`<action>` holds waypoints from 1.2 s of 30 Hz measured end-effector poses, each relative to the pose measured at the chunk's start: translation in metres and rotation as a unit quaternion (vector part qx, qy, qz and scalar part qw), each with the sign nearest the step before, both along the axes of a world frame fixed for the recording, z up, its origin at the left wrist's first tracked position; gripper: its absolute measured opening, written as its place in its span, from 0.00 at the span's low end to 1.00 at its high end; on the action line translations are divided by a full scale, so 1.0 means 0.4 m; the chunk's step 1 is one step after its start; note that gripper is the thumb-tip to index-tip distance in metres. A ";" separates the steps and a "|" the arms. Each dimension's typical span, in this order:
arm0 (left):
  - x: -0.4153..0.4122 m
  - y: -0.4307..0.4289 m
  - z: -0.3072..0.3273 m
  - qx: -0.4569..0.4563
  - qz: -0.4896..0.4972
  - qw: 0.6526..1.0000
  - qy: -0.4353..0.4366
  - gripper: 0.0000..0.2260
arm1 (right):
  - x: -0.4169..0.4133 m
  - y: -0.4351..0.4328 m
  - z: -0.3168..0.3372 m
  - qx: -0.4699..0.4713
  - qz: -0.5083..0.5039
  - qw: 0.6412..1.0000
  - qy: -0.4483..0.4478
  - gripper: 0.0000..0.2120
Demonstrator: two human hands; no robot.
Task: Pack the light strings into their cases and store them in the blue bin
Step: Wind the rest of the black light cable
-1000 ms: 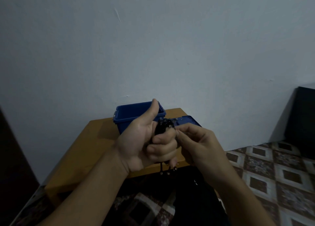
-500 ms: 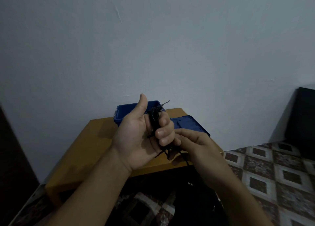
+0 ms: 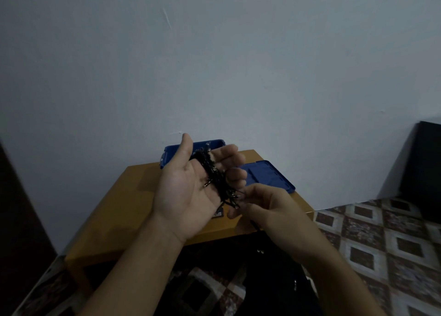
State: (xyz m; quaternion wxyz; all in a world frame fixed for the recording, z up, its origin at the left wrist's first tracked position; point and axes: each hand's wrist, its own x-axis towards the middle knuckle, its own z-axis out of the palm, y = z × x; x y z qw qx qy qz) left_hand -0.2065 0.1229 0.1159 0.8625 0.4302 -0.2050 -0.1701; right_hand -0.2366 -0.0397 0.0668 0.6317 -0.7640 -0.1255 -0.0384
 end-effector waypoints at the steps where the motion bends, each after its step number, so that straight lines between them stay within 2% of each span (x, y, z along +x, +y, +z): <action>1: -0.001 0.000 -0.001 0.002 0.005 1.000 -0.001 0.34 | -0.002 -0.001 0.001 -0.006 0.002 1.000 0.004 0.05; 4: -0.004 0.001 -0.001 0.005 0.021 1.000 -0.003 0.35 | -0.005 -0.003 0.005 -0.033 0.002 0.999 0.005 0.05; 12: -0.017 -0.008 0.007 -0.016 0.046 0.999 -0.009 0.36 | -0.008 -0.003 0.003 -0.133 0.008 0.991 -0.026 0.12; 23: -0.030 -0.018 0.010 -0.081 0.049 0.995 -0.016 0.36 | 0.005 -0.006 -0.010 -0.194 -0.018 0.979 -0.057 0.10; 27: -0.032 -0.018 0.017 -0.089 0.059 0.994 -0.012 0.37 | 0.005 -0.007 -0.004 -0.184 -0.026 0.980 -0.066 0.11; 31: -0.020 -0.014 0.016 -0.098 0.078 0.992 -0.002 0.40 | 0.001 -0.014 0.001 -0.166 -0.036 0.982 -0.080 0.16; 36: -0.019 -0.019 0.014 -0.050 0.093 0.994 -0.006 0.39 | -0.004 -0.017 0.008 -0.128 -0.057 0.986 -0.092 0.23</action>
